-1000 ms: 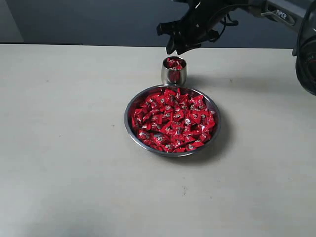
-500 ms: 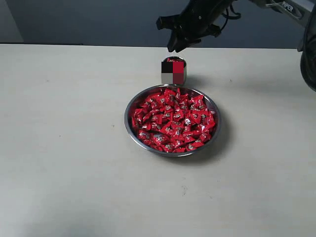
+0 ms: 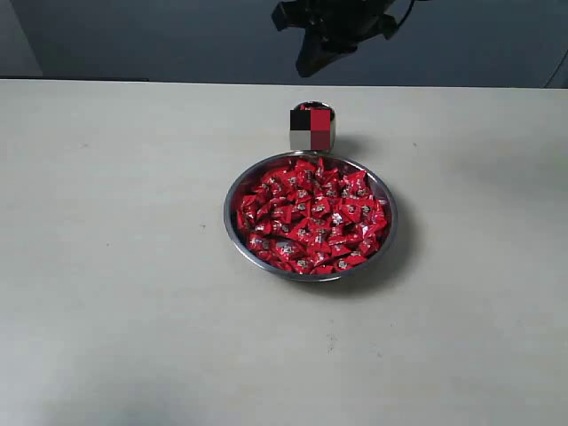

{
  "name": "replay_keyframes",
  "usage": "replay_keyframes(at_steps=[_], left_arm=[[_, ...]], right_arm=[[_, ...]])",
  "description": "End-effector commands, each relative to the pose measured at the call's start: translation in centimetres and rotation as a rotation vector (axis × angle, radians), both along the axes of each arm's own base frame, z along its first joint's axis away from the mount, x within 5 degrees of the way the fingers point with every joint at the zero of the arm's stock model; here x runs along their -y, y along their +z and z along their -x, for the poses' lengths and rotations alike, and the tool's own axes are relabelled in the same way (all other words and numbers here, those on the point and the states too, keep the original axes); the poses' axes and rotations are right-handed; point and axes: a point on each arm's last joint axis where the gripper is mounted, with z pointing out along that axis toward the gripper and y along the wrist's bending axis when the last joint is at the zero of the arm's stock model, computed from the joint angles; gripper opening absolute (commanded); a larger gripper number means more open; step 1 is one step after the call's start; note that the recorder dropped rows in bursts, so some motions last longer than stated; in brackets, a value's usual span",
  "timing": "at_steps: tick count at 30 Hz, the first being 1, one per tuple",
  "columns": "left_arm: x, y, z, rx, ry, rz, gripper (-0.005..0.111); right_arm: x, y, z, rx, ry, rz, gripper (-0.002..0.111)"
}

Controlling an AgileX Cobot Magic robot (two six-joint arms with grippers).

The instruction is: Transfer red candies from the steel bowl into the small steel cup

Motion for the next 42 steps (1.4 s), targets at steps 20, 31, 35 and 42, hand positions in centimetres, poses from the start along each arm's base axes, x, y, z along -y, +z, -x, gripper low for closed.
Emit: replay_keyframes(at_steps=[20,31,35,42], left_arm=[[0.0,0.3,0.1,0.018,0.003,-0.001,0.000],[0.0,0.3,0.1,0.018,0.003,-0.001,0.000],[0.0,0.3,0.1,0.018,0.003,-0.001,0.000],[0.0,0.3,0.1,0.018,0.003,-0.001,0.000]], right_arm=[[1.1,-8.7,10.0,-0.190,0.204,0.139,-0.001],[0.1,-12.2,9.9,-0.313,0.177,0.096,-0.001],[-0.6,-13.2,10.3,-0.334,0.199,0.103,-0.001],[-1.9,-14.8,11.2,-0.345,0.247,0.125,-0.001]])
